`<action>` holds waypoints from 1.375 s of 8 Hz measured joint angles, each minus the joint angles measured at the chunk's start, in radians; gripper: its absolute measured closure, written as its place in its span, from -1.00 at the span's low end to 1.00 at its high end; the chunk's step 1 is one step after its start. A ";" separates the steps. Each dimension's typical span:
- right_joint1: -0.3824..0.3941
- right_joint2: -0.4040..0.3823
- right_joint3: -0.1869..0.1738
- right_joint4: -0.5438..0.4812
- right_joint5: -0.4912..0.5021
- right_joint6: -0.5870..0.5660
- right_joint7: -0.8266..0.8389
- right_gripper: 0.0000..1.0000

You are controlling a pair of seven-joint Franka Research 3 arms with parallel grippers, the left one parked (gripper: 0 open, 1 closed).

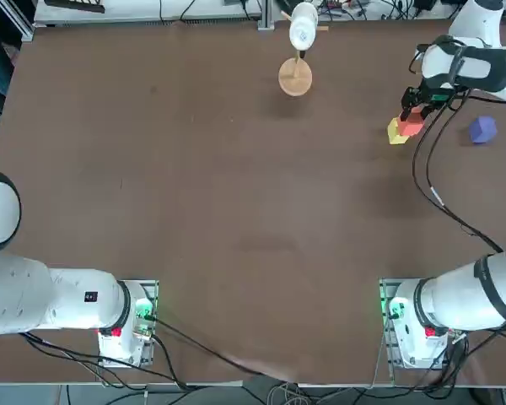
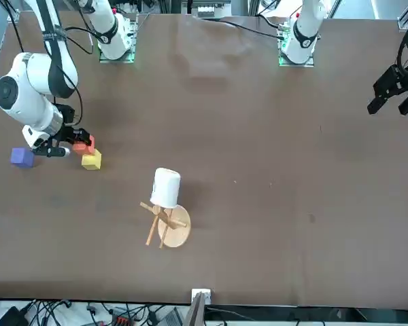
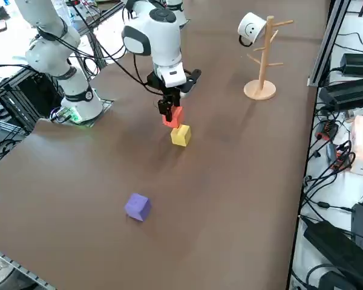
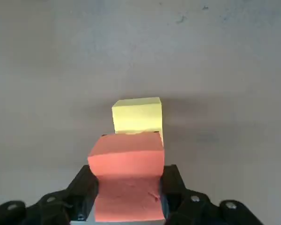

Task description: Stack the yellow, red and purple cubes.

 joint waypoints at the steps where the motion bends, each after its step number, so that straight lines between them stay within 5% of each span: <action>1: -0.002 0.005 0.000 0.001 0.000 0.006 0.000 -0.42; 11: -0.004 0.080 0.000 0.047 0.001 0.046 0.000 -0.42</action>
